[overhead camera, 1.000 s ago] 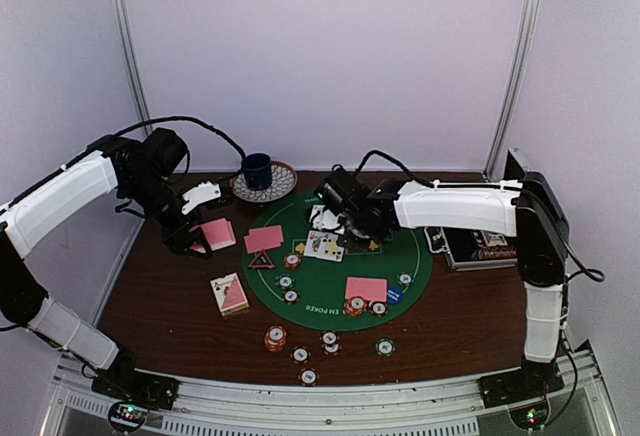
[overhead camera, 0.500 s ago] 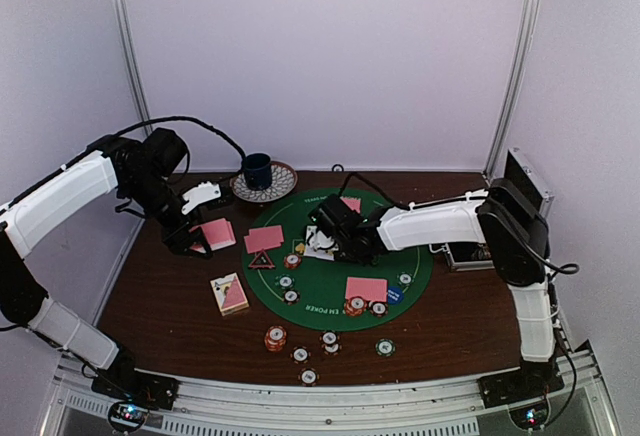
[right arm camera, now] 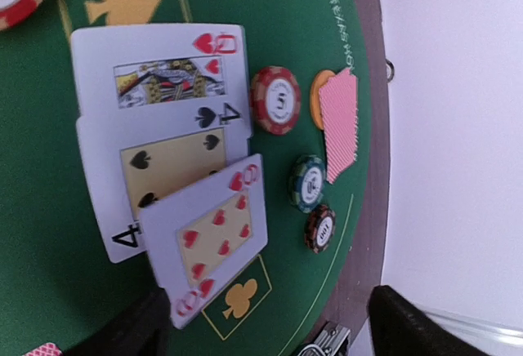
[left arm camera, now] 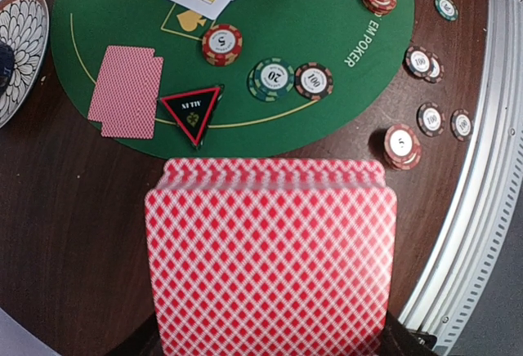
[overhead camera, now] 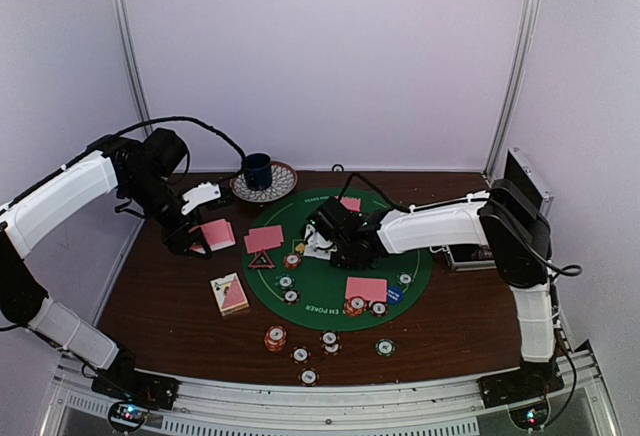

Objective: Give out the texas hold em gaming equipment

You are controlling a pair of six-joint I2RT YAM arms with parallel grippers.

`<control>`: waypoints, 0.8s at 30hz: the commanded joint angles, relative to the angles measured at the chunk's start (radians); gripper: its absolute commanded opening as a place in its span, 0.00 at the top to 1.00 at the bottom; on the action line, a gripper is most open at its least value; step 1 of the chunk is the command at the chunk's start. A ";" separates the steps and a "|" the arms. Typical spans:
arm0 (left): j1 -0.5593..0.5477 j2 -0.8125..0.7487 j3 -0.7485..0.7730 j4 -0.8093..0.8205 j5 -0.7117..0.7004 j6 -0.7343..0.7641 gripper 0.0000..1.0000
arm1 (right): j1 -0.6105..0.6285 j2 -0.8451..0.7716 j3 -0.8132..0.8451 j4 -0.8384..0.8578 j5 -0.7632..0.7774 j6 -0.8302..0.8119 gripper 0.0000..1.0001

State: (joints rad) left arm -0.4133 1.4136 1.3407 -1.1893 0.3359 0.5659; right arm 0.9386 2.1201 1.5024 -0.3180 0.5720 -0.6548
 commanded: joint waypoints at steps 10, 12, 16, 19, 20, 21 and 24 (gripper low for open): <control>-0.002 -0.012 0.032 -0.006 0.007 0.003 1.00 | -0.024 -0.182 0.116 -0.063 0.125 0.491 0.01; -0.002 -0.011 0.034 -0.006 0.009 0.003 1.00 | -0.041 -0.208 0.153 -0.142 0.034 0.610 0.01; -0.002 -0.013 0.034 -0.007 0.013 0.003 1.00 | -0.075 -0.264 0.166 -0.208 -0.295 0.800 0.01; -0.002 -0.015 0.033 -0.006 0.013 0.006 1.00 | -0.114 -0.292 0.162 -0.190 -0.604 0.978 0.00; -0.002 -0.015 0.032 -0.006 0.014 0.006 1.00 | -0.124 -0.290 0.161 -0.174 -0.737 1.045 0.01; -0.002 -0.014 0.032 -0.006 0.015 0.006 1.00 | -0.132 -0.283 0.161 -0.155 -0.798 1.107 0.01; -0.002 -0.012 0.032 -0.004 0.021 0.006 1.00 | -0.133 -0.237 0.169 -0.073 -1.073 1.286 0.00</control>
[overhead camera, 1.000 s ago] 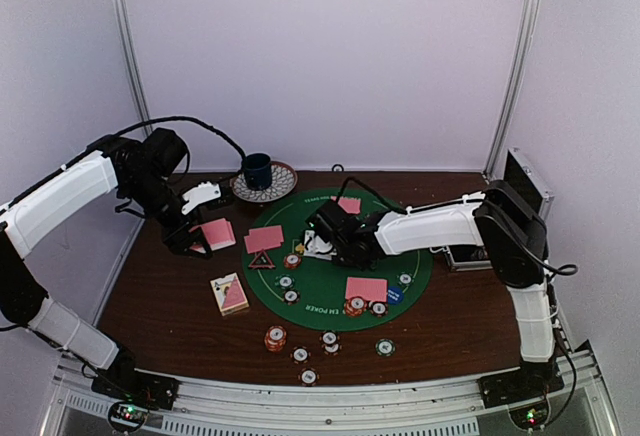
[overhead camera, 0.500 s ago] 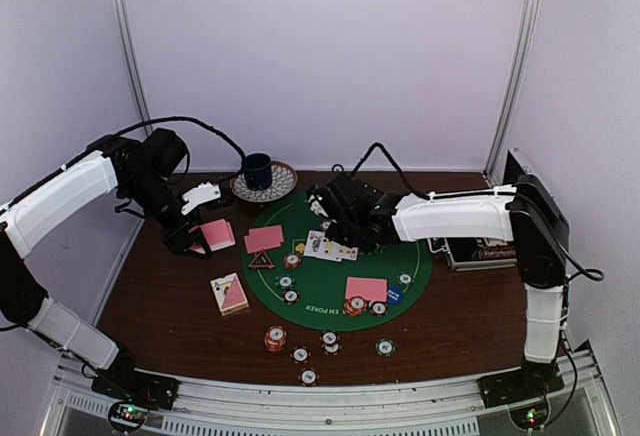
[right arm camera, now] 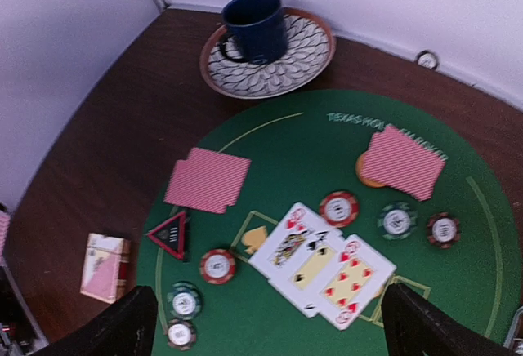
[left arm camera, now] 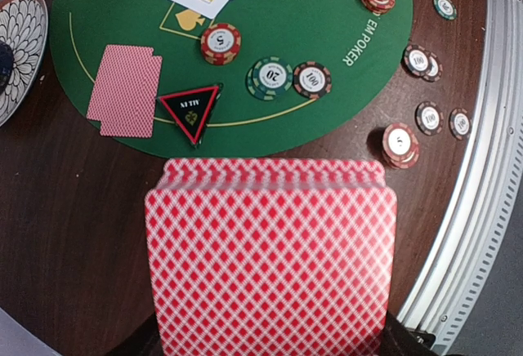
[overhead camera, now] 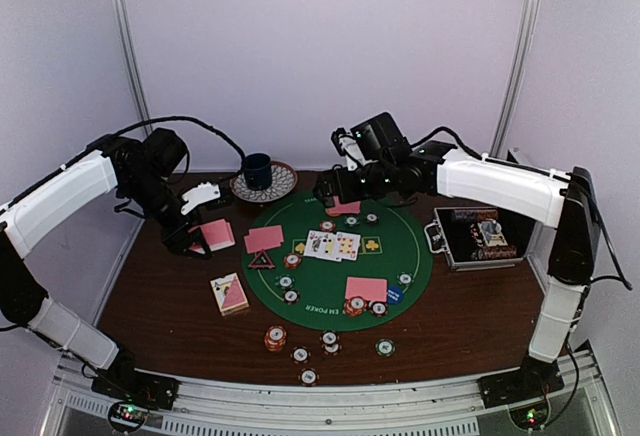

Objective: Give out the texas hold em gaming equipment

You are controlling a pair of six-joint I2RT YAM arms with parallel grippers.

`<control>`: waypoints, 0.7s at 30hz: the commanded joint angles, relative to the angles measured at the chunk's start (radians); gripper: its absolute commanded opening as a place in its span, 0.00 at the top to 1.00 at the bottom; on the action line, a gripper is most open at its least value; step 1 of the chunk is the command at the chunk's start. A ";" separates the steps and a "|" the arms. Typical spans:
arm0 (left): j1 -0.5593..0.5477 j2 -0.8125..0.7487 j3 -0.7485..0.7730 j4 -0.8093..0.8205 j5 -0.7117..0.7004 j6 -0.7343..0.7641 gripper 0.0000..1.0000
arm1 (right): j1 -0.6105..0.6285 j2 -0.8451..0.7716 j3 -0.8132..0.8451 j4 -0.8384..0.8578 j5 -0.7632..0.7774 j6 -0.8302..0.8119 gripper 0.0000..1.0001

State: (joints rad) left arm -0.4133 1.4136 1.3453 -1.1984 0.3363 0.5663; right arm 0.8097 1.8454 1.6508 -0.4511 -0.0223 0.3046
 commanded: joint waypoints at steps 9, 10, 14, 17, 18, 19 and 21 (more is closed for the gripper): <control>-0.002 -0.011 0.023 0.017 0.027 0.003 1.00 | 0.075 0.175 0.068 0.294 -0.741 0.651 0.01; -0.002 -0.010 0.023 0.018 0.027 0.002 1.00 | 0.084 0.186 0.078 0.307 -0.752 0.665 0.00; -0.002 -0.006 0.025 0.022 0.032 0.002 1.00 | 0.105 0.235 0.102 0.388 -0.794 0.738 0.02; -0.002 -0.003 0.025 0.022 0.036 0.001 1.00 | 0.116 0.269 0.123 0.418 -0.807 0.768 0.03; -0.002 -0.004 0.025 0.023 0.036 0.001 1.00 | 0.120 0.281 0.136 0.424 -0.810 0.774 0.03; -0.002 -0.002 0.025 0.023 0.036 0.001 1.00 | 0.123 0.291 0.144 0.430 -0.814 0.783 0.03; -0.002 -0.003 0.026 0.023 0.038 0.001 1.00 | 0.128 0.314 0.167 0.439 -0.824 0.799 0.04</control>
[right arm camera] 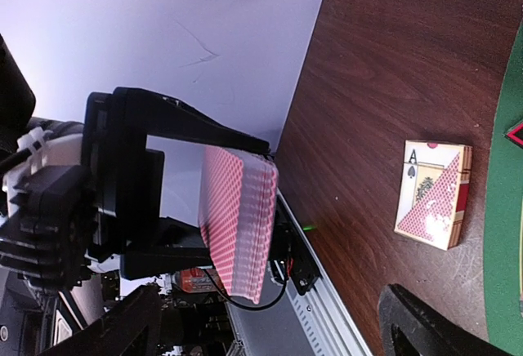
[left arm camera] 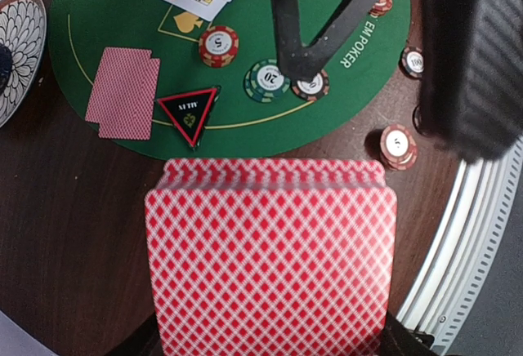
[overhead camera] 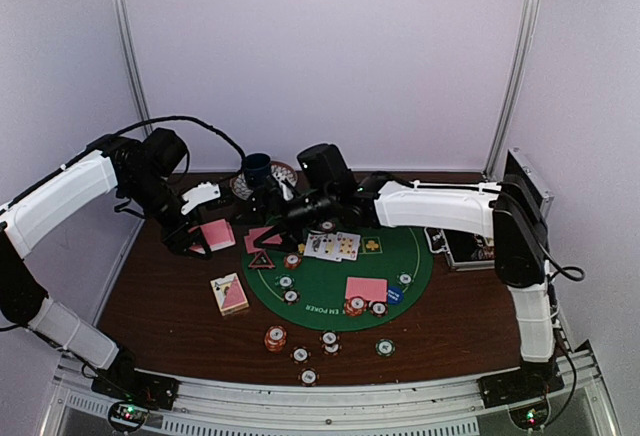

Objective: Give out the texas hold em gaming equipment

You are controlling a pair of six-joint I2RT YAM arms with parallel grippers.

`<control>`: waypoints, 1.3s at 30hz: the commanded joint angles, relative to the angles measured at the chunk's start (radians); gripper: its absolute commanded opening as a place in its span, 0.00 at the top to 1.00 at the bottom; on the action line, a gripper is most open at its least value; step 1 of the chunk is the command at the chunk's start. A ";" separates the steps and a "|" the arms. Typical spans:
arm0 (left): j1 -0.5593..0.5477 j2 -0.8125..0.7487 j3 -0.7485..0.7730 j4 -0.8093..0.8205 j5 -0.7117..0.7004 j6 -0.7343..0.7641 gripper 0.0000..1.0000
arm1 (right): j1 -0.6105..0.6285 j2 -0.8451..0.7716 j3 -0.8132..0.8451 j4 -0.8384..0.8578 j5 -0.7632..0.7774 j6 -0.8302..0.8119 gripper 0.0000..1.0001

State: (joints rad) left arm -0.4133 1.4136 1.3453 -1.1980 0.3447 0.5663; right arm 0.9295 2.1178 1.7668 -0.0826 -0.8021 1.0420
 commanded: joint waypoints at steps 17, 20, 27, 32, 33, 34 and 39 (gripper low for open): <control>-0.002 0.001 0.030 0.030 0.055 0.001 1.00 | 0.046 0.204 0.230 0.131 -0.087 0.178 0.11; -0.002 0.000 0.029 0.031 0.055 0.001 1.00 | 0.049 0.227 0.246 0.130 -0.089 0.193 0.12; -0.002 -0.007 0.026 0.031 0.057 0.004 1.00 | 0.048 0.256 0.264 0.135 -0.092 0.220 0.17; -0.002 -0.013 0.026 0.030 0.058 0.004 1.00 | 0.034 0.262 0.248 0.146 -0.090 0.243 0.24; -0.002 -0.015 0.027 0.030 0.057 0.004 1.00 | 0.026 0.258 0.233 0.153 -0.089 0.249 0.25; -0.002 -0.016 0.028 0.030 0.056 0.005 1.00 | 0.022 0.252 0.218 0.163 -0.088 0.254 0.26; -0.002 -0.017 0.029 0.030 0.056 0.006 1.00 | -0.002 0.209 0.147 0.178 -0.091 0.245 0.32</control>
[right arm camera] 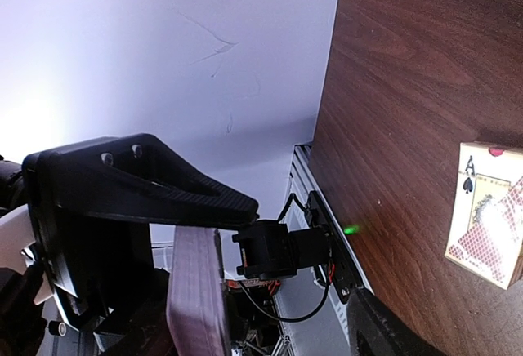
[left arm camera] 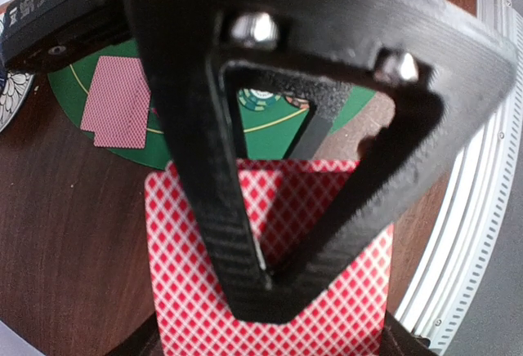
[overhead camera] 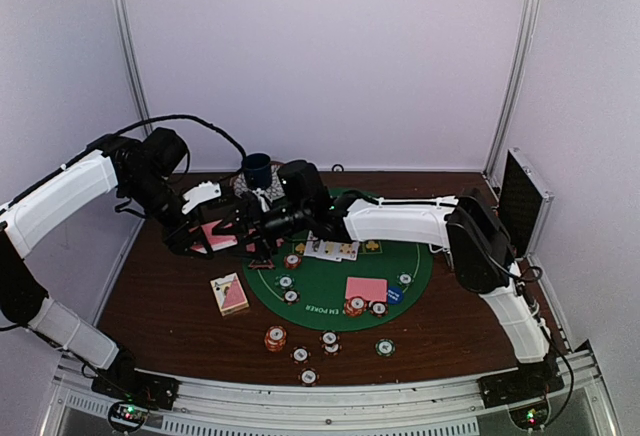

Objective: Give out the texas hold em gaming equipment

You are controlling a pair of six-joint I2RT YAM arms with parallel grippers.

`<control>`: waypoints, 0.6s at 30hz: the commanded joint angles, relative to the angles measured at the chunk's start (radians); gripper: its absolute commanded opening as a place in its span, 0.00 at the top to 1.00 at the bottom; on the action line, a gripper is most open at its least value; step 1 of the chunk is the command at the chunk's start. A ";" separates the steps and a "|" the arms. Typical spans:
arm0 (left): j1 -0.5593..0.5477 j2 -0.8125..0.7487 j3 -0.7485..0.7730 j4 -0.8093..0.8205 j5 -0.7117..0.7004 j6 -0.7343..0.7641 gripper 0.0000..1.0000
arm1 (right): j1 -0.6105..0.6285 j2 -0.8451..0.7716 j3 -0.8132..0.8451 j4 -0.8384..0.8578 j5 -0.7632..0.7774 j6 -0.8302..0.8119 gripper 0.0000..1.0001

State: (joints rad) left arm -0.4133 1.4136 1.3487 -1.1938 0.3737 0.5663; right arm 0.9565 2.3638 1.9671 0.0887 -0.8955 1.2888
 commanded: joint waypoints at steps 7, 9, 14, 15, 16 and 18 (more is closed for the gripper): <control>-0.002 -0.013 0.030 0.027 0.027 0.006 1.00 | -0.050 -0.088 -0.117 -0.010 -0.007 -0.036 0.36; -0.002 -0.014 0.030 0.027 0.024 0.005 1.00 | -0.054 -0.100 -0.126 -0.002 -0.011 -0.034 0.38; -0.003 -0.012 0.026 0.026 0.019 0.005 1.00 | -0.058 -0.136 -0.129 0.005 -0.023 -0.040 0.41; -0.002 -0.013 0.026 0.025 0.020 0.006 1.00 | -0.060 -0.144 -0.129 0.008 -0.023 -0.040 0.42; -0.002 -0.013 0.026 0.026 0.019 0.006 1.00 | -0.060 -0.151 -0.128 0.011 -0.026 -0.039 0.43; -0.002 -0.011 0.026 0.026 0.017 0.005 1.00 | -0.064 -0.164 -0.128 0.013 -0.028 -0.040 0.45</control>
State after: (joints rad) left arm -0.4133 1.4139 1.3487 -1.1893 0.3710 0.5663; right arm 0.9108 2.2723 1.8530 0.1123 -0.9199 1.2617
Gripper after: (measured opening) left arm 0.668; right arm 0.570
